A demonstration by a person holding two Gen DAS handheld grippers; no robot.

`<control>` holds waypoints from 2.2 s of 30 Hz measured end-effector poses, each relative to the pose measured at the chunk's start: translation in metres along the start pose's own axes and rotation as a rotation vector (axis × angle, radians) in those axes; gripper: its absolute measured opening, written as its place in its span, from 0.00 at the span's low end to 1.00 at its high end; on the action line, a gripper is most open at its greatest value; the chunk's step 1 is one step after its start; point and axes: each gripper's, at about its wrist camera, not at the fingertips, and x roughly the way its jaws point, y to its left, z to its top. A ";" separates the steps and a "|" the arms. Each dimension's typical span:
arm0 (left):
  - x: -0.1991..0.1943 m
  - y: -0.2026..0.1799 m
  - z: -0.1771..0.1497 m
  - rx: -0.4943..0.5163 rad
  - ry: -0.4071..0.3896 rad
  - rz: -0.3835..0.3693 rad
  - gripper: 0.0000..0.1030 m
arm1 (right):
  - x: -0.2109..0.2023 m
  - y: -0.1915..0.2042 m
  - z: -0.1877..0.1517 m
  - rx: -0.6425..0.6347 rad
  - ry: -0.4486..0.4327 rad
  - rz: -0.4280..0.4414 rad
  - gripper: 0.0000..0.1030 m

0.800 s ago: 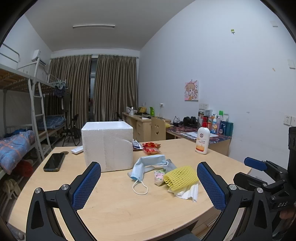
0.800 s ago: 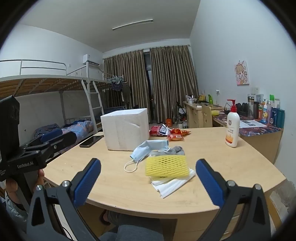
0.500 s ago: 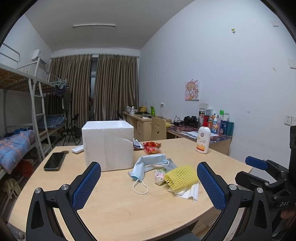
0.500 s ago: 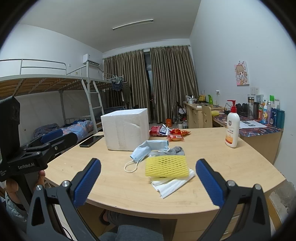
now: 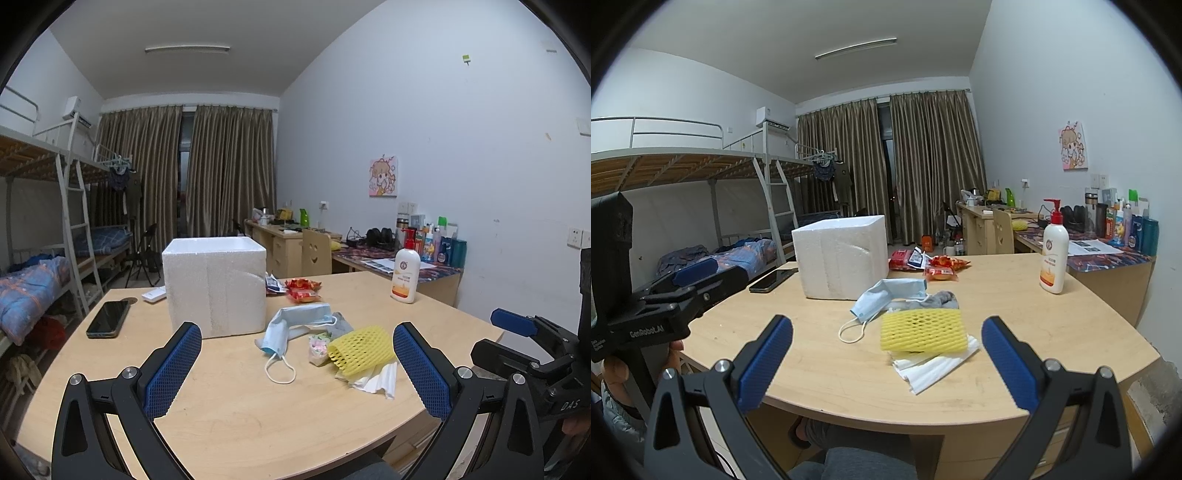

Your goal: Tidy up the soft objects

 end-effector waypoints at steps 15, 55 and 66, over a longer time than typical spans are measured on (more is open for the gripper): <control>-0.002 0.001 0.002 -0.001 0.004 -0.007 1.00 | -0.001 0.001 -0.001 0.001 0.002 -0.005 1.00; 0.030 0.007 -0.004 0.006 0.059 -0.011 1.00 | 0.024 -0.004 -0.002 -0.018 0.050 -0.037 1.00; 0.068 0.012 -0.003 0.004 0.106 -0.020 1.00 | 0.053 -0.011 0.000 -0.019 0.099 -0.033 1.00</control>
